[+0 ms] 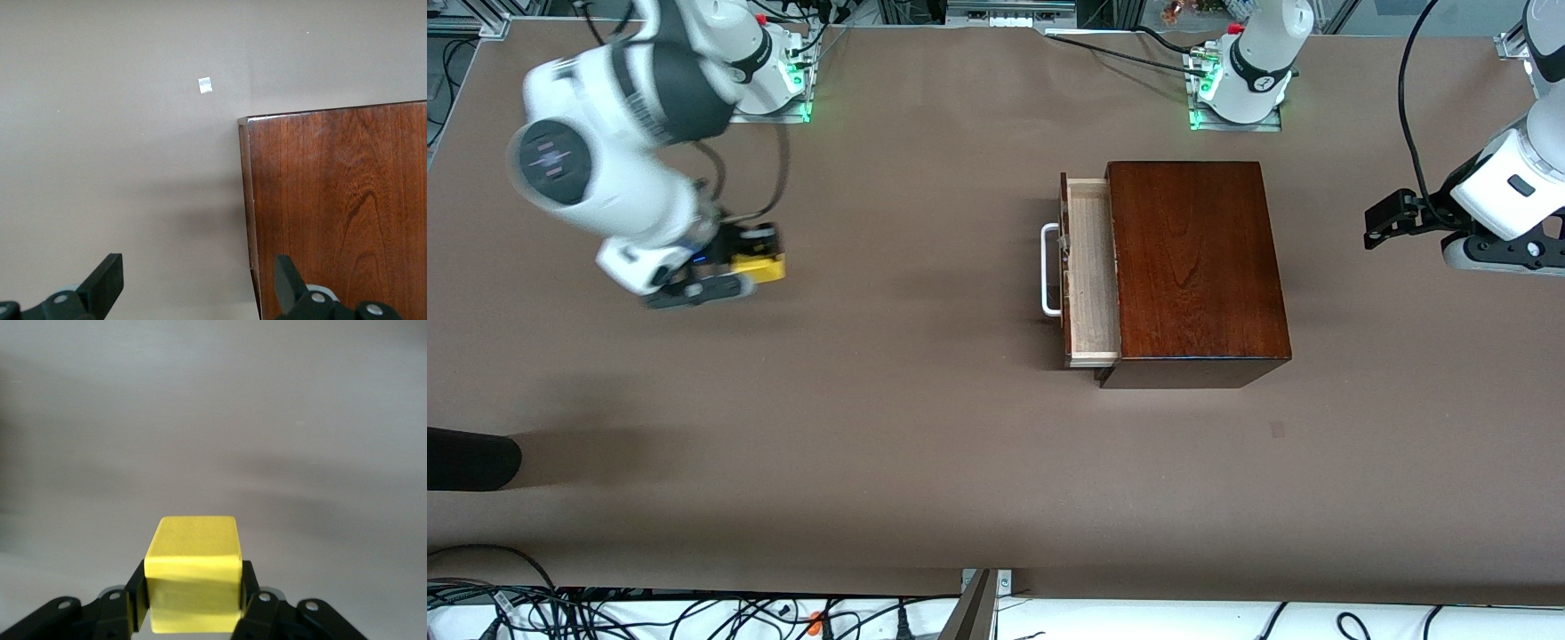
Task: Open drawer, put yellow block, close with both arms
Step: 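Lift and carry the yellow cube with the right gripper over the drawer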
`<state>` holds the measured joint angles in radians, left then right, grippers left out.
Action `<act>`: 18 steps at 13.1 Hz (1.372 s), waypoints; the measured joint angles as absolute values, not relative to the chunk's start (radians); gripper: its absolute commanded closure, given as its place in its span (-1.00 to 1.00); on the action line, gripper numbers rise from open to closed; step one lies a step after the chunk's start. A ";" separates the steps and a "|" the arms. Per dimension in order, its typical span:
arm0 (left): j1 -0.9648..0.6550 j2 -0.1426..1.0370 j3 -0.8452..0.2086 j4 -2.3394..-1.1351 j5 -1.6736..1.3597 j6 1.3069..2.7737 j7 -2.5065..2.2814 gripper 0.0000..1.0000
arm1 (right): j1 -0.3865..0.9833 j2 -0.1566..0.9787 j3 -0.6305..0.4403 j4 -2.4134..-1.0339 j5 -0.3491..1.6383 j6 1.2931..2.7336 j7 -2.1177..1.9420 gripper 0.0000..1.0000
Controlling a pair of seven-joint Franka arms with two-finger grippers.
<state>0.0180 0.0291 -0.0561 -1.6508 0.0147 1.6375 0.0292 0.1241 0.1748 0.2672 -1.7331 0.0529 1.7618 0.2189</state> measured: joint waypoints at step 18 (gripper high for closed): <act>0.013 0.037 -0.067 -1.651 0.015 1.673 0.029 -1.00 | 0.692 0.497 0.355 -1.280 -0.171 1.862 0.008 0.35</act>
<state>0.0131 0.0375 -0.0673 -1.6505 0.0147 1.6733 0.0292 0.6916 0.4971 0.3545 -1.2798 -0.1714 1.8622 0.0081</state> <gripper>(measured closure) 0.000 0.445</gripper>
